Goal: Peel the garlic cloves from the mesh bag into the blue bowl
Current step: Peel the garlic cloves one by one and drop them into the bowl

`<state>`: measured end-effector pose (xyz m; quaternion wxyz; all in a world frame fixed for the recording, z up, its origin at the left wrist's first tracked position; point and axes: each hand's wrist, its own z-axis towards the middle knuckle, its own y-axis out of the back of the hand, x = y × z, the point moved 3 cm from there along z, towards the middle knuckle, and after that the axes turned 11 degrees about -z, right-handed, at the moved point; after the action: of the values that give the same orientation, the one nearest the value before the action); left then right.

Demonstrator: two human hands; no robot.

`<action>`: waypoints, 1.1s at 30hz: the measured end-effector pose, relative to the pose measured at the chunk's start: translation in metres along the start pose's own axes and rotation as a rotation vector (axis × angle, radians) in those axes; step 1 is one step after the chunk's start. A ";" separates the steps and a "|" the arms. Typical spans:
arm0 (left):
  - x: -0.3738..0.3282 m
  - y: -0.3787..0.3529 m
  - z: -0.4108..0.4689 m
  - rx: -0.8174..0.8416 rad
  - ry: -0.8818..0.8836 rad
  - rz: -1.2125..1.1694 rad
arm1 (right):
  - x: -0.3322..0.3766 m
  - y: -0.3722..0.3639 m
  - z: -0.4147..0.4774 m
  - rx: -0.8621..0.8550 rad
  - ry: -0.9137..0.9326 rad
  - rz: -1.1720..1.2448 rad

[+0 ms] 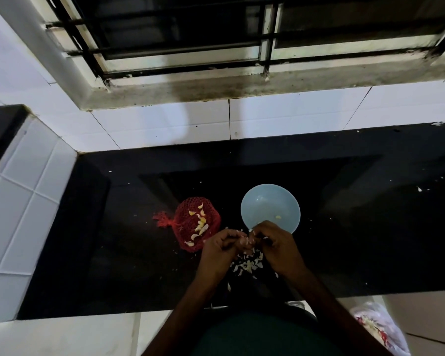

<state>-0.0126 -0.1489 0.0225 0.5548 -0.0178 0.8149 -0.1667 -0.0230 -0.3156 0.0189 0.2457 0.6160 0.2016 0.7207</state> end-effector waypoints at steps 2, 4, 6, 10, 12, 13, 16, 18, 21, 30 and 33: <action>0.000 0.000 0.001 -0.024 0.001 0.005 | 0.001 -0.001 -0.002 0.002 -0.033 0.006; 0.000 0.000 0.001 -0.052 0.008 0.011 | -0.002 -0.001 -0.004 0.040 -0.105 -0.026; -0.001 0.002 0.001 -0.064 0.009 -0.008 | -0.006 -0.001 -0.007 0.062 -0.141 -0.100; 0.001 0.005 0.001 -0.072 -0.005 0.051 | -0.010 -0.002 -0.007 0.055 -0.133 -0.177; 0.004 0.008 0.002 -0.073 0.000 0.087 | -0.010 -0.002 -0.006 0.064 -0.142 -0.130; 0.004 0.009 0.001 -0.073 0.006 0.101 | -0.011 -0.002 -0.007 0.072 -0.148 -0.100; 0.004 0.011 0.001 -0.065 0.008 0.164 | -0.010 -0.003 -0.008 0.082 -0.160 -0.023; 0.003 0.009 0.000 -0.047 0.004 0.158 | -0.009 -0.005 -0.009 0.126 -0.165 0.040; 0.001 0.008 0.001 -0.045 0.017 0.149 | -0.010 -0.007 -0.010 0.168 -0.170 0.069; 0.013 0.013 0.007 -0.119 0.037 0.194 | -0.042 0.023 -0.006 -0.008 -0.475 0.180; 0.015 0.012 0.010 -0.127 0.053 0.266 | -0.057 0.039 0.004 -0.056 -0.518 0.098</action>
<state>-0.0069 -0.1432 0.0020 0.5482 0.0596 0.8333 -0.0402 -0.0162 -0.3813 -0.0021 0.2709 0.7821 0.0821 0.5551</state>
